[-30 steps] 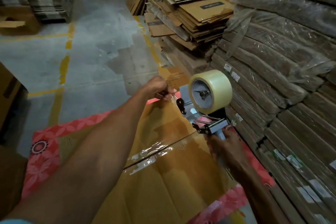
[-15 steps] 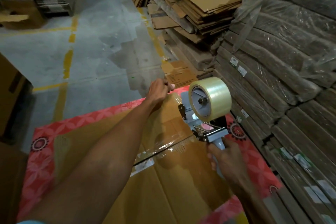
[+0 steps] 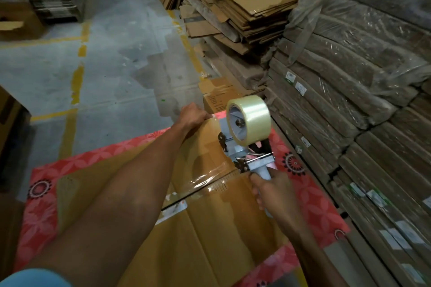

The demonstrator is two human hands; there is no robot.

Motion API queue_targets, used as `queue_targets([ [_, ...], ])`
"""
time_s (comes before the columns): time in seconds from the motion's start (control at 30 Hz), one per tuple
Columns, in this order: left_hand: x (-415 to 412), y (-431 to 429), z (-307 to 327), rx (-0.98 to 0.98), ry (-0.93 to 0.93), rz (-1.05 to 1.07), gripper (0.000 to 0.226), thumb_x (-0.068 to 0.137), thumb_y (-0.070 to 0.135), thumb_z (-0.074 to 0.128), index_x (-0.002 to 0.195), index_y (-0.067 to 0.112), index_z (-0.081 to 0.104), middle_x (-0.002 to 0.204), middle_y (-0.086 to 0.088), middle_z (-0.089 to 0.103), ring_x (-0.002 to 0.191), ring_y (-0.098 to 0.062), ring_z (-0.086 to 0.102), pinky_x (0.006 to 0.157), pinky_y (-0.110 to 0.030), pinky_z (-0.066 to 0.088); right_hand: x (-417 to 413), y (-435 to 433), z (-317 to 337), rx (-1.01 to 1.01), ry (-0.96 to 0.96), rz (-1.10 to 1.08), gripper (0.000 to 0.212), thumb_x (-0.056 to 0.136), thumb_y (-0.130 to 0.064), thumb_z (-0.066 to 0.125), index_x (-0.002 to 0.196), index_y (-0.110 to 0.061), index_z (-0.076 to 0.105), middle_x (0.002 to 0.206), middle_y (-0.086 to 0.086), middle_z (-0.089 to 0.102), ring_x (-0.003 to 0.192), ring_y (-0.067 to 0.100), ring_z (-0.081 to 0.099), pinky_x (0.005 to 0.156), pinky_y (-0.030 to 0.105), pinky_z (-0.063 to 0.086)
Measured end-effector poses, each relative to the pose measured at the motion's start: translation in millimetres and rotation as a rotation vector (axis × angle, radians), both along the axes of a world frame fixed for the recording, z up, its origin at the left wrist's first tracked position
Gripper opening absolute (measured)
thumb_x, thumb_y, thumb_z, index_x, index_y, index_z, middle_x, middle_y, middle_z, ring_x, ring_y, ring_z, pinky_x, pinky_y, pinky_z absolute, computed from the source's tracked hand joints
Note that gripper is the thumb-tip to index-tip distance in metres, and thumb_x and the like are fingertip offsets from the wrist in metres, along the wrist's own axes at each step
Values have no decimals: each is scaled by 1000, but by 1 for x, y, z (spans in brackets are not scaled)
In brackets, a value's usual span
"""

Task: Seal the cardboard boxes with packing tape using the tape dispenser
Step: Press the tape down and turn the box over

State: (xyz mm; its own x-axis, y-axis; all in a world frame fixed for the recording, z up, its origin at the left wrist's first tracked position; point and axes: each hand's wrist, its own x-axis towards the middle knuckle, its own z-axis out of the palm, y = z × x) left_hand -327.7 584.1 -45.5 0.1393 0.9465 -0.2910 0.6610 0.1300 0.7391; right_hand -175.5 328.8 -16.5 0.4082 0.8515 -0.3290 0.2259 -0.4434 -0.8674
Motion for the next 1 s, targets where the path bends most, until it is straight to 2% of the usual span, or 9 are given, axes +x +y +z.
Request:
queue_targets([
  [0.1,-4,0,7,-58,98,-26,35,85,35,79,96,2,73,90,-10,67,85,-24,62,73,-35,52,-6,2,1,13,-148,38,18,85,-25,65,67,-24,67,57,-2,66,56,20,62,57,35,50],
  [0.2,1,-9,12,130,198,-16,29,86,33,77,94,5,75,90,-9,71,88,-28,67,76,-39,56,-7,0,8,-28,-199,126,15,91,-29,62,78,-22,68,64,-4,66,62,18,62,58,29,46],
  [0.33,20,-38,13,404,236,-107,18,99,15,55,98,4,70,90,-14,65,84,-30,60,72,-34,42,6,5,22,-135,80,240,29,98,-29,53,77,-12,63,65,3,59,57,18,55,57,32,46],
  [0.43,25,-42,12,262,431,-364,26,95,16,61,118,5,65,124,-21,65,115,-39,61,89,-40,47,20,13,29,-112,104,384,28,99,-24,51,82,-6,64,71,10,68,60,23,65,57,32,54],
  [0.53,27,-32,16,126,540,-418,48,96,12,64,142,8,52,147,-17,51,133,-35,50,108,-41,41,24,17,28,-37,104,380,24,96,-18,53,80,-4,64,69,11,66,54,23,60,50,32,50],
  [0.63,30,-30,15,60,480,-416,50,94,8,67,141,3,51,146,-17,51,132,-34,50,109,-39,39,18,15,20,9,-37,292,24,92,-22,59,73,-9,64,59,6,63,44,15,54,46,30,44],
  [0.77,30,-30,4,99,442,-362,30,97,14,63,125,8,59,128,-11,59,117,-25,56,99,-42,46,24,-4,14,-17,-119,234,29,87,-28,65,63,-13,66,52,2,62,42,12,53,51,35,44],
  [0.9,39,-37,14,192,675,-466,39,107,36,37,141,25,54,152,-9,45,142,-38,36,116,-63,22,44,-54,9,-75,7,186,33,88,-19,63,55,-24,67,49,2,58,41,14,50,53,33,38],
  [1.0,42,-44,8,222,715,-354,50,106,53,30,152,36,38,164,-6,25,152,-37,16,117,-70,3,45,-70,3,-53,9,188,39,88,-16,63,50,-26,63,47,0,55,40,10,46,55,32,35],
])
